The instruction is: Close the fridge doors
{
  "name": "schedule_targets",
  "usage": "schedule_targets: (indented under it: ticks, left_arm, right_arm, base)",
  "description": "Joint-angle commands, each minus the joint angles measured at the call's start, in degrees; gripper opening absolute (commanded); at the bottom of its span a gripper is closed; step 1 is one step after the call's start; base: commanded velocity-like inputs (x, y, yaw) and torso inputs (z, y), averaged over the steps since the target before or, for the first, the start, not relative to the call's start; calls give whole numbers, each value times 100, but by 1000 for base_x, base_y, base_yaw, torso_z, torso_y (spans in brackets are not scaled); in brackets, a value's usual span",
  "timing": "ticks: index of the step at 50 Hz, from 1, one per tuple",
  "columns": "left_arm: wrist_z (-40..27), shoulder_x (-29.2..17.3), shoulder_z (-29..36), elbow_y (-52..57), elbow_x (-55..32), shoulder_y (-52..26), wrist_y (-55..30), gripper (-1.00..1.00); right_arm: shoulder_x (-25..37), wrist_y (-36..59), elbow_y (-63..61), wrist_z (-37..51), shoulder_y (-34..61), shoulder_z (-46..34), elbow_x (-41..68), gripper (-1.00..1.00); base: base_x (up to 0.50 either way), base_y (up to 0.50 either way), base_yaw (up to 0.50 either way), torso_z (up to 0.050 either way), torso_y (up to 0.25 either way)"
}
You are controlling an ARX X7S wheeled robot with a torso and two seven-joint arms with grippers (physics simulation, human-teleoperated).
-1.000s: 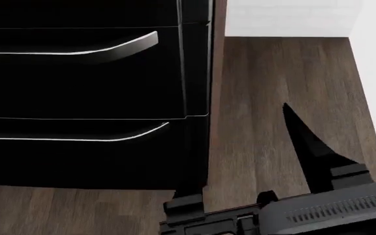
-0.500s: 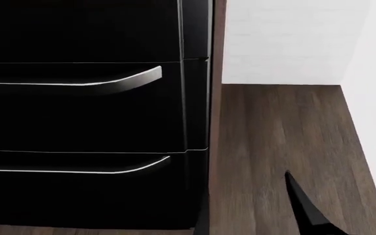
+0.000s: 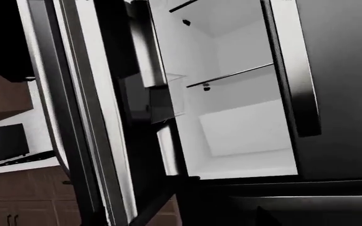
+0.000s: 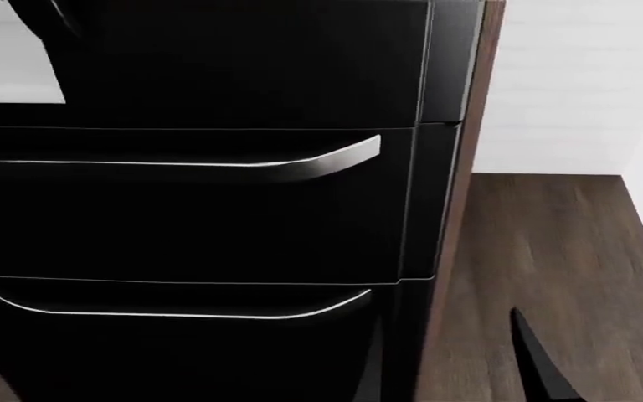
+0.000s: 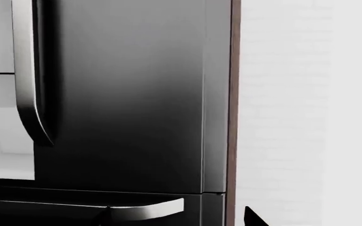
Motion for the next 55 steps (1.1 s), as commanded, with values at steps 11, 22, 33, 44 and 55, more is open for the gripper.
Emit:
schedule_targets:
  ticks: [11,22,33,44,55]
  left_arm:
    - [-252,-109,-125,-186,-339,76,102,100]
    - [-356,-167,-107,-202,-369,106,172,100]
    - [-538,-151,-39,-283,-149,120,328,100]
    - [-582,-207,4,-292,-235,184,353,100]
    - [-667,-260,11,-253,-297,210,319,100]
  right_arm:
    - [156,6,-145,217,-87,159,-51,100]
    - [246,96,-306,240,-69,218,-63,100]
    - [305,5,-294,228,-131,267,-109,100]
    - [391,-59,-389,253,-197,310,-130,100]
    - [362,-126,-331,135,-229,329,-57,100]
  base:
    - [0,500,0,0,0]
    - [0,500,0,0,0]
    - [0,500,0,0,0]
    - [0,340,0,0,0]
    - [0,-173,0,0,0]
